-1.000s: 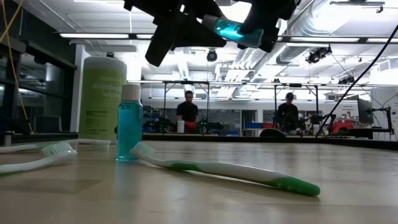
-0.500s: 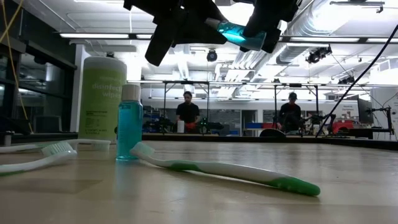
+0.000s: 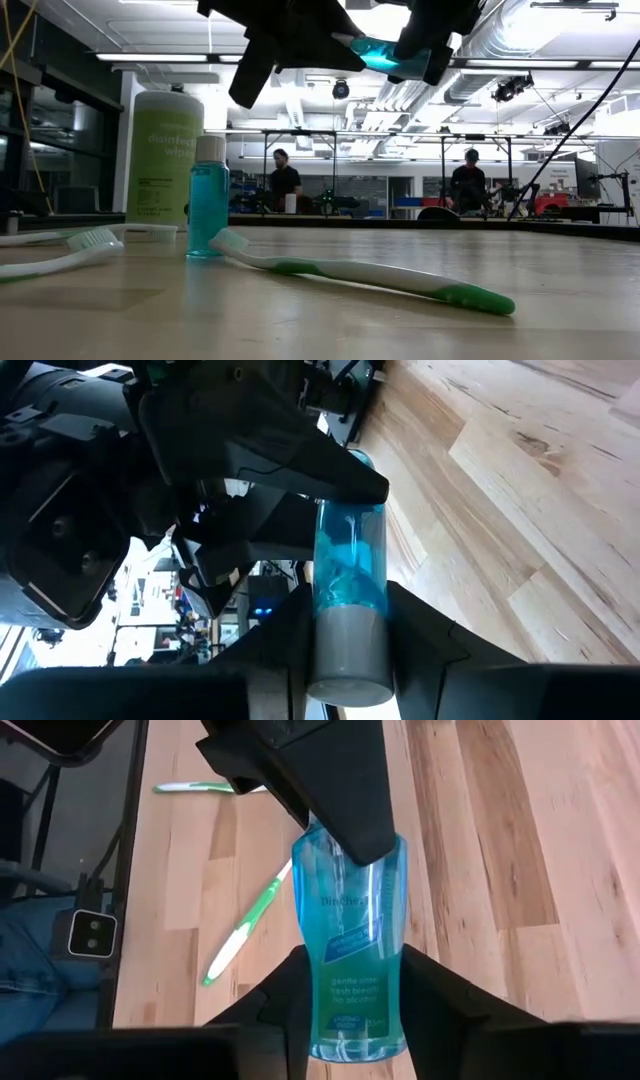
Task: Pick & Place toothbrushing station
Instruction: Put the top blue mouthwash bottle into the middle section of the transparent organizer
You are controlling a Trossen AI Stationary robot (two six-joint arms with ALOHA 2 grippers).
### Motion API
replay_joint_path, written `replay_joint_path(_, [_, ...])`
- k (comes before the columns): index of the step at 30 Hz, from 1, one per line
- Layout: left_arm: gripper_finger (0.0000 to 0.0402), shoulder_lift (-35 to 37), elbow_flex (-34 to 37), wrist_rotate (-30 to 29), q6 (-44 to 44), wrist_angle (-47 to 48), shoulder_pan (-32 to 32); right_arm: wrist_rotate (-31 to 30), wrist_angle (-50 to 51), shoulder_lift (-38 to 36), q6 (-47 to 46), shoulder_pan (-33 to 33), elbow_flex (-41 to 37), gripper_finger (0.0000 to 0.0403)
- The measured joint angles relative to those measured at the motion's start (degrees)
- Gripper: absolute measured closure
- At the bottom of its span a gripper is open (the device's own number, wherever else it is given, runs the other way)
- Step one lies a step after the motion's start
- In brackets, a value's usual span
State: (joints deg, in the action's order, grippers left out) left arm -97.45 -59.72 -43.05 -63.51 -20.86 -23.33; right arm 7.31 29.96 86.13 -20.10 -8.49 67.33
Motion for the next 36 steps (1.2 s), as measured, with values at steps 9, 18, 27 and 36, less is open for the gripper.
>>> replay_joint_path(9, [0.0312,-0.06,0.00,0.17,-0.12,-0.14,-0.04,0.08,-1.24,-0.01,1.73,-0.17,0.04,0.0201])
replay_joint_path(18, [0.0312,-0.09,0.02,0.02,-4.99,0.24,-1.79,5.18,-0.84,-0.01,1.29,-0.20,0.10,0.0126])
replay_joint_path(27, [0.0312,-0.09,0.02,-0.26,-16.90,0.24,-3.38,13.47,-0.73,-0.01,0.20,-0.20,0.09,0.0119])
replay_joint_path(36, [0.0312,-0.09,0.02,-0.31,-33.91,-1.08,-6.34,20.61,-4.65,-0.01,0.77,0.82,0.02,0.0120])
